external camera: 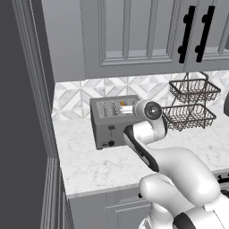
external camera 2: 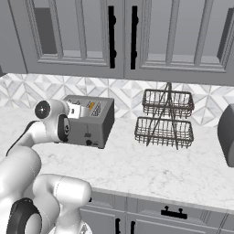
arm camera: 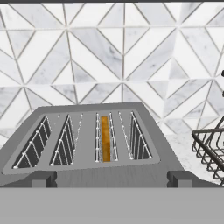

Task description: Start the toaster. Once the lever pops up, take the bread to the plate on the dining counter.

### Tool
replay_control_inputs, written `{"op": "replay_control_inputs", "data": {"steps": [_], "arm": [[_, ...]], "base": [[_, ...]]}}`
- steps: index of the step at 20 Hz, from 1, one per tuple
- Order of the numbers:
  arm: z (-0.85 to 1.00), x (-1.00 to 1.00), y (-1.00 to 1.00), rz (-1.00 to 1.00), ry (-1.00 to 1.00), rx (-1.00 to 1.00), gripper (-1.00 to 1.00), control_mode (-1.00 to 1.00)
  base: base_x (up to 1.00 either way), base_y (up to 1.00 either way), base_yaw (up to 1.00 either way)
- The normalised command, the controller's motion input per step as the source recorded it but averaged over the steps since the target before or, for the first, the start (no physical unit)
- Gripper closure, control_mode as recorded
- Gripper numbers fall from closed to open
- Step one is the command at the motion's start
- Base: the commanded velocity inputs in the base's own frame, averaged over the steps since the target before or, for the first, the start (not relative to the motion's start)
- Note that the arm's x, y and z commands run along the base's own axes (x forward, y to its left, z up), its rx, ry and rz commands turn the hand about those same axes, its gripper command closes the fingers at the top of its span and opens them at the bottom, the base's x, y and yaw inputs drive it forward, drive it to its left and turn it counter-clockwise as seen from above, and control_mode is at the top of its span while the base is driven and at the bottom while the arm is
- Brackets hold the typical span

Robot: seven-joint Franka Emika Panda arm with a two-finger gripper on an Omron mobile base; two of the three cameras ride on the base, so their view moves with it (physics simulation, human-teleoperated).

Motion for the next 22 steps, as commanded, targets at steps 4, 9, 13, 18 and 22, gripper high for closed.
{"op": "replay_control_inputs", "data": {"steps": [4,9,13,18,22], "arm": [[0.0,0.0,0.0,0.0,0.0,0.0,-1.0,-1.0],[0.0,0.0,0.0,0.0,0.0,0.0,-1.0,-1.0],[0.0,0.0,0.0,0.0,0.0,0.0,-1.0,-1.0],[0.0,0.0,0.0,0.0,0.0,0.0,-1.0,-1.0],[0.0,0.0,0.0,0.0,0.0,0.0,-1.0,-1.0]], "base": [[0.0,0.0,0.0],[0.0,0.0,0.0],[0.0,0.0,0.0],[0.0,0.0,0.0],[0.0,0.0,0.0]]}}
